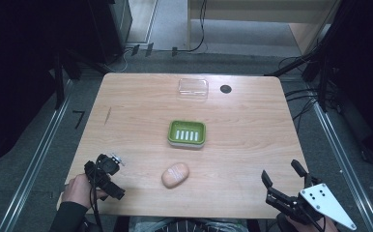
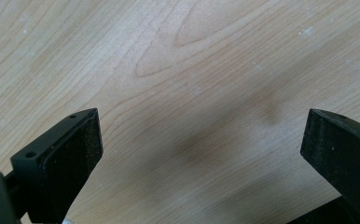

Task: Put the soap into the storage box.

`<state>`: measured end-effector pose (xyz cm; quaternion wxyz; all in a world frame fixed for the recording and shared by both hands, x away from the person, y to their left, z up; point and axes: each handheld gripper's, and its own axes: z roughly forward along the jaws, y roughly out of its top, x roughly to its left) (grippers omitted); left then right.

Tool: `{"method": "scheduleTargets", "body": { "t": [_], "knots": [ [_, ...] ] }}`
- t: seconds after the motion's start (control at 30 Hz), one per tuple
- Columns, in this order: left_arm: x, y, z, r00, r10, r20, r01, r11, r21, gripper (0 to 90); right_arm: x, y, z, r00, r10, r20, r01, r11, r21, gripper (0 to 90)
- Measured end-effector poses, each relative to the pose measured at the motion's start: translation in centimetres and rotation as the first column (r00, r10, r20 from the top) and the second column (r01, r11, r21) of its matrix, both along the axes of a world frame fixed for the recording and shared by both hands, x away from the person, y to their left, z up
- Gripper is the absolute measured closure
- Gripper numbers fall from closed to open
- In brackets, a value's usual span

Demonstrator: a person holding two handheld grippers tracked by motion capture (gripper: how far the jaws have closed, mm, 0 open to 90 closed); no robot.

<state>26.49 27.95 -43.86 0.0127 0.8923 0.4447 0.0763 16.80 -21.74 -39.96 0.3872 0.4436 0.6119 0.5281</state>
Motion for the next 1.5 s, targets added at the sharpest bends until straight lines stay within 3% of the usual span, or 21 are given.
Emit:
{"method": "scheduleTargets", "body": {
  "t": [0.5, 0.63, 0.67, 0.83, 1.17, 1.3, 1.5],
  "knots": [
    [0.1, -0.7, 0.4, 0.9998, -0.016, 0.014, 0.016, 0.9997, -0.018, 0.0, 0.0, -0.1, -0.1, 1.0000, -0.004, -0.002, 0.004, 1.000, 0.004, 13.2],
    [0.2, -1.4, 0.7, 0.9989, -0.033, 0.033, 0.034, 0.9991, -0.027, 0.0, 0.0, -0.2, -0.1, 1.0000, -0.002, -0.004, 0.002, 1.000, 0.004, 13.2],
    [0.2, -1.9, 0.8, 0.9985, -0.047, 0.026, 0.048, 0.9979, -0.043, 0.0, 0.0, -0.3, -0.1, 1.0000, -0.004, -0.005, 0.004, 1.000, 0.007, 13.2],
    [0.3, -2.7, 0.8, 0.9978, -0.061, 0.026, 0.062, 0.9970, -0.046, 0.0, 0.1, -0.2, -0.1, 1.0000, 0.000, -0.004, 0.000, 1.000, 0.005, 13.2],
    [0.2, -5.0, 0.9, 0.9909, -0.131, 0.030, 0.133, 0.9869, -0.091, 0.0, 0.1, 0.3, 0.0, 1.0000, 0.004, -0.005, -0.004, 1.000, -0.004, 13.2],
    [0.2, -5.5, 0.9, 0.9900, -0.136, 0.036, 0.139, 0.9850, -0.102, 0.0, 0.2, 0.2, 0.0, 1.0000, 0.003, -0.006, -0.003, 1.000, -0.004, 13.2],
    [0.4, -7.1, 1.4, 0.9849, -0.164, 0.055, 0.170, 0.9762, -0.134, 0.0, 0.2, 0.1, 0.0, 1.0000, 0.002, -0.004, -0.002, 1.000, 0.002, 13.2]
  ]
}}
